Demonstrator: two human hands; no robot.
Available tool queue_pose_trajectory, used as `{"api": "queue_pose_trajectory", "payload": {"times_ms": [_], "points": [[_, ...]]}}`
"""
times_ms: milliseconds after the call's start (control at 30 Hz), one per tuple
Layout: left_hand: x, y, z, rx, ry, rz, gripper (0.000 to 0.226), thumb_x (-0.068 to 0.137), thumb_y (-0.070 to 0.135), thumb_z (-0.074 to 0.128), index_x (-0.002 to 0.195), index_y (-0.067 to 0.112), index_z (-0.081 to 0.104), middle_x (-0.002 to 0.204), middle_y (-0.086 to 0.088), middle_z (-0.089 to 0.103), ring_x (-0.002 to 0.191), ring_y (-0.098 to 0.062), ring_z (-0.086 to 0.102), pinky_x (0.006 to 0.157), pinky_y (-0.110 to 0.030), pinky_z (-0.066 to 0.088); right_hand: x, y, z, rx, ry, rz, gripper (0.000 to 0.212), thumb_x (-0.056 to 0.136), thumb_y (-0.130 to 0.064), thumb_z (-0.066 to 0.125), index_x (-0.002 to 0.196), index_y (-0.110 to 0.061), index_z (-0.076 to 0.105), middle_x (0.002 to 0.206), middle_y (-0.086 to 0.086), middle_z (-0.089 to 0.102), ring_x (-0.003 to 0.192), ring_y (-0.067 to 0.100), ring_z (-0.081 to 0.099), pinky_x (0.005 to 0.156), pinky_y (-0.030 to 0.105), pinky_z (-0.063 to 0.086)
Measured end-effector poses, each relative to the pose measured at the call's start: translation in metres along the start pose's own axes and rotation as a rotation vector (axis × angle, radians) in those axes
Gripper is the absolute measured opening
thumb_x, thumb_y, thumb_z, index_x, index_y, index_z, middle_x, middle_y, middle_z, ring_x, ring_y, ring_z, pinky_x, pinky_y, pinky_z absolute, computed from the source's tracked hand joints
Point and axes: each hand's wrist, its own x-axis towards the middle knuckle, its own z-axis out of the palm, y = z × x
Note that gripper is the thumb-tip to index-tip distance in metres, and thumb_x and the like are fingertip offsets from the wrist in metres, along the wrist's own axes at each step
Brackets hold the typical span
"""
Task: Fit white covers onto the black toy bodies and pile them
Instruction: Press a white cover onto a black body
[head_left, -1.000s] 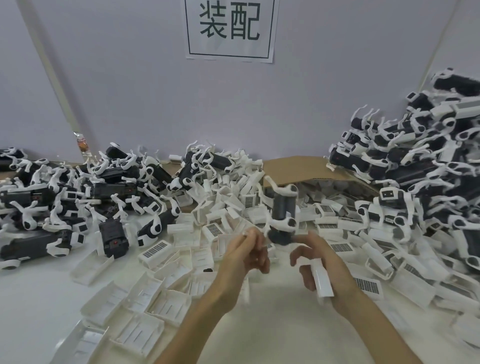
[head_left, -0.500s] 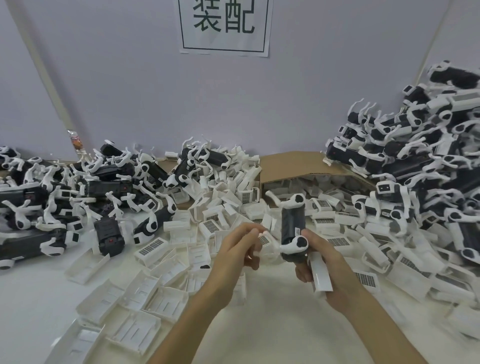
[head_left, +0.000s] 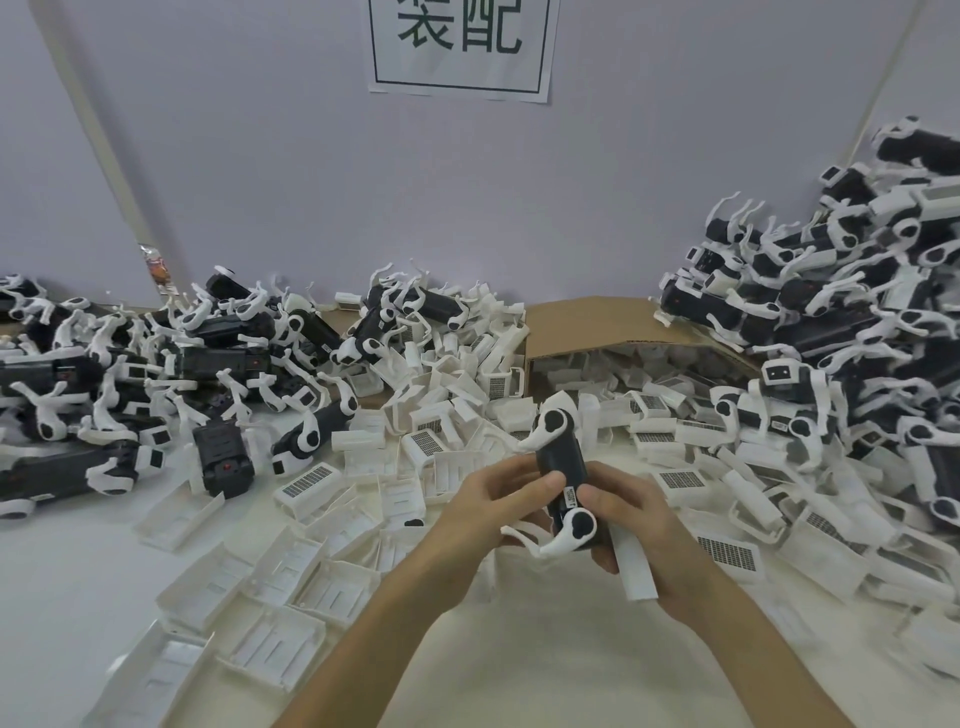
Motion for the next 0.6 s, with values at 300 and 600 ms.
{"api": "queue_pose_trajectory", "payload": {"times_ms": [300, 600], "points": [[0.0034, -0.0032, 0.0005, -0.126, 0.145, -0.002, 0.043, 0.076, 0.043, 0.083, 0.112, 0.021, 0.076, 0.104, -0.010, 0.075, 0.083, -0.021, 0.064, 0.075, -0.025, 0.055, 0.0039, 0.0042, 0.0088, -0.102, 0.138, -0.031, 0.043, 0.098, -0.048, 0.037, 0.105, -0.032, 0.076, 0.089, -0.006, 0.074, 0.062, -0.003, 0.062, 0.058, 0.012, 0.045], [0.0042, -0.0067, 0.0014, -0.172, 0.128, -0.020, 0.042, 0.078, 0.044, 0.076, 0.111, 0.019, 0.076, 0.099, -0.007, 0.071, 0.083, -0.022, 0.060, 0.073, -0.025, 0.055, 0.0064, 0.0070, 0.0028, -0.073, 0.245, -0.035, 0.045, 0.095, -0.051, 0.042, 0.097, -0.026, 0.078, 0.084, 0.004, 0.061, 0.059, 0.001, 0.053, 0.064, 0.030, 0.034]]}}
